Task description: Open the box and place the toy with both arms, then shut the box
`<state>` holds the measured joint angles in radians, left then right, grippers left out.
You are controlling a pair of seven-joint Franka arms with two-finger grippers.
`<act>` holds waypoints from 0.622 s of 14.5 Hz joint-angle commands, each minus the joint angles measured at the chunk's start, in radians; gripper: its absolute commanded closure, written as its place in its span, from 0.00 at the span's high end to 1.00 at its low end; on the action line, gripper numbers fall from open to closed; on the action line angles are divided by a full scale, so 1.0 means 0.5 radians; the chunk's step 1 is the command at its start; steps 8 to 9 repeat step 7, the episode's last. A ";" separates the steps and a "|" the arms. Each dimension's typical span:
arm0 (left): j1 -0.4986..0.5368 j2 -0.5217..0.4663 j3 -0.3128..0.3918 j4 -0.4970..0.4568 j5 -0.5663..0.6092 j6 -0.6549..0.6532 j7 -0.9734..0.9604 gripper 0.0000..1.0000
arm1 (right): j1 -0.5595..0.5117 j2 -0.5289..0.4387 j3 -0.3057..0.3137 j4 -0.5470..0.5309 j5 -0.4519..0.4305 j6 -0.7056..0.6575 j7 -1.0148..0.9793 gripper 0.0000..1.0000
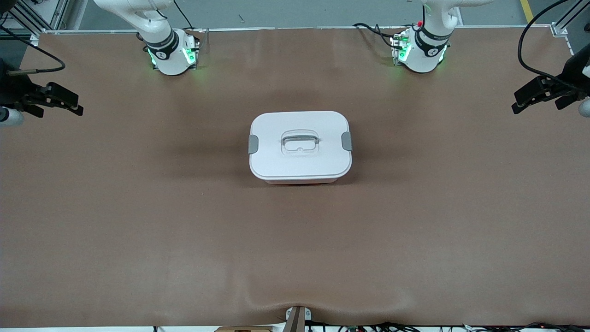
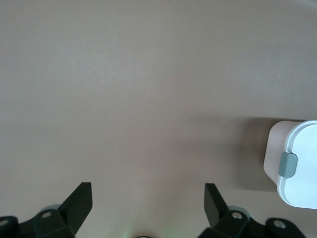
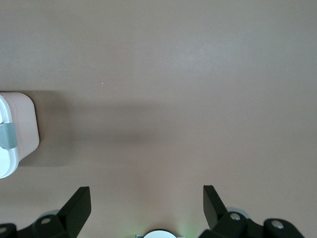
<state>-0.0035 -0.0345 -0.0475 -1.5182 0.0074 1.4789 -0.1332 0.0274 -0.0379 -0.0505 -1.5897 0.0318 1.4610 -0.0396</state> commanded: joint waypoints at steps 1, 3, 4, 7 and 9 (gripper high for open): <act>0.019 0.008 0.003 0.015 -0.036 0.000 0.067 1.00 | -0.012 -0.019 -0.006 0.010 -0.021 -0.029 0.021 1.00; 0.013 0.011 0.003 0.008 -0.036 -0.003 0.046 1.00 | -0.012 -0.019 -0.006 0.007 -0.024 -0.032 0.024 1.00; 0.004 0.011 0.000 0.005 -0.036 -0.003 0.036 1.00 | -0.012 -0.019 -0.006 0.007 -0.021 -0.035 0.024 1.00; -0.011 0.014 -0.003 0.011 -0.036 -0.003 0.027 1.00 | -0.012 -0.019 -0.006 0.010 -0.021 -0.063 0.027 1.00; -0.011 0.014 -0.003 0.011 -0.036 -0.003 0.027 1.00 | -0.012 -0.019 -0.006 0.010 -0.021 -0.063 0.027 1.00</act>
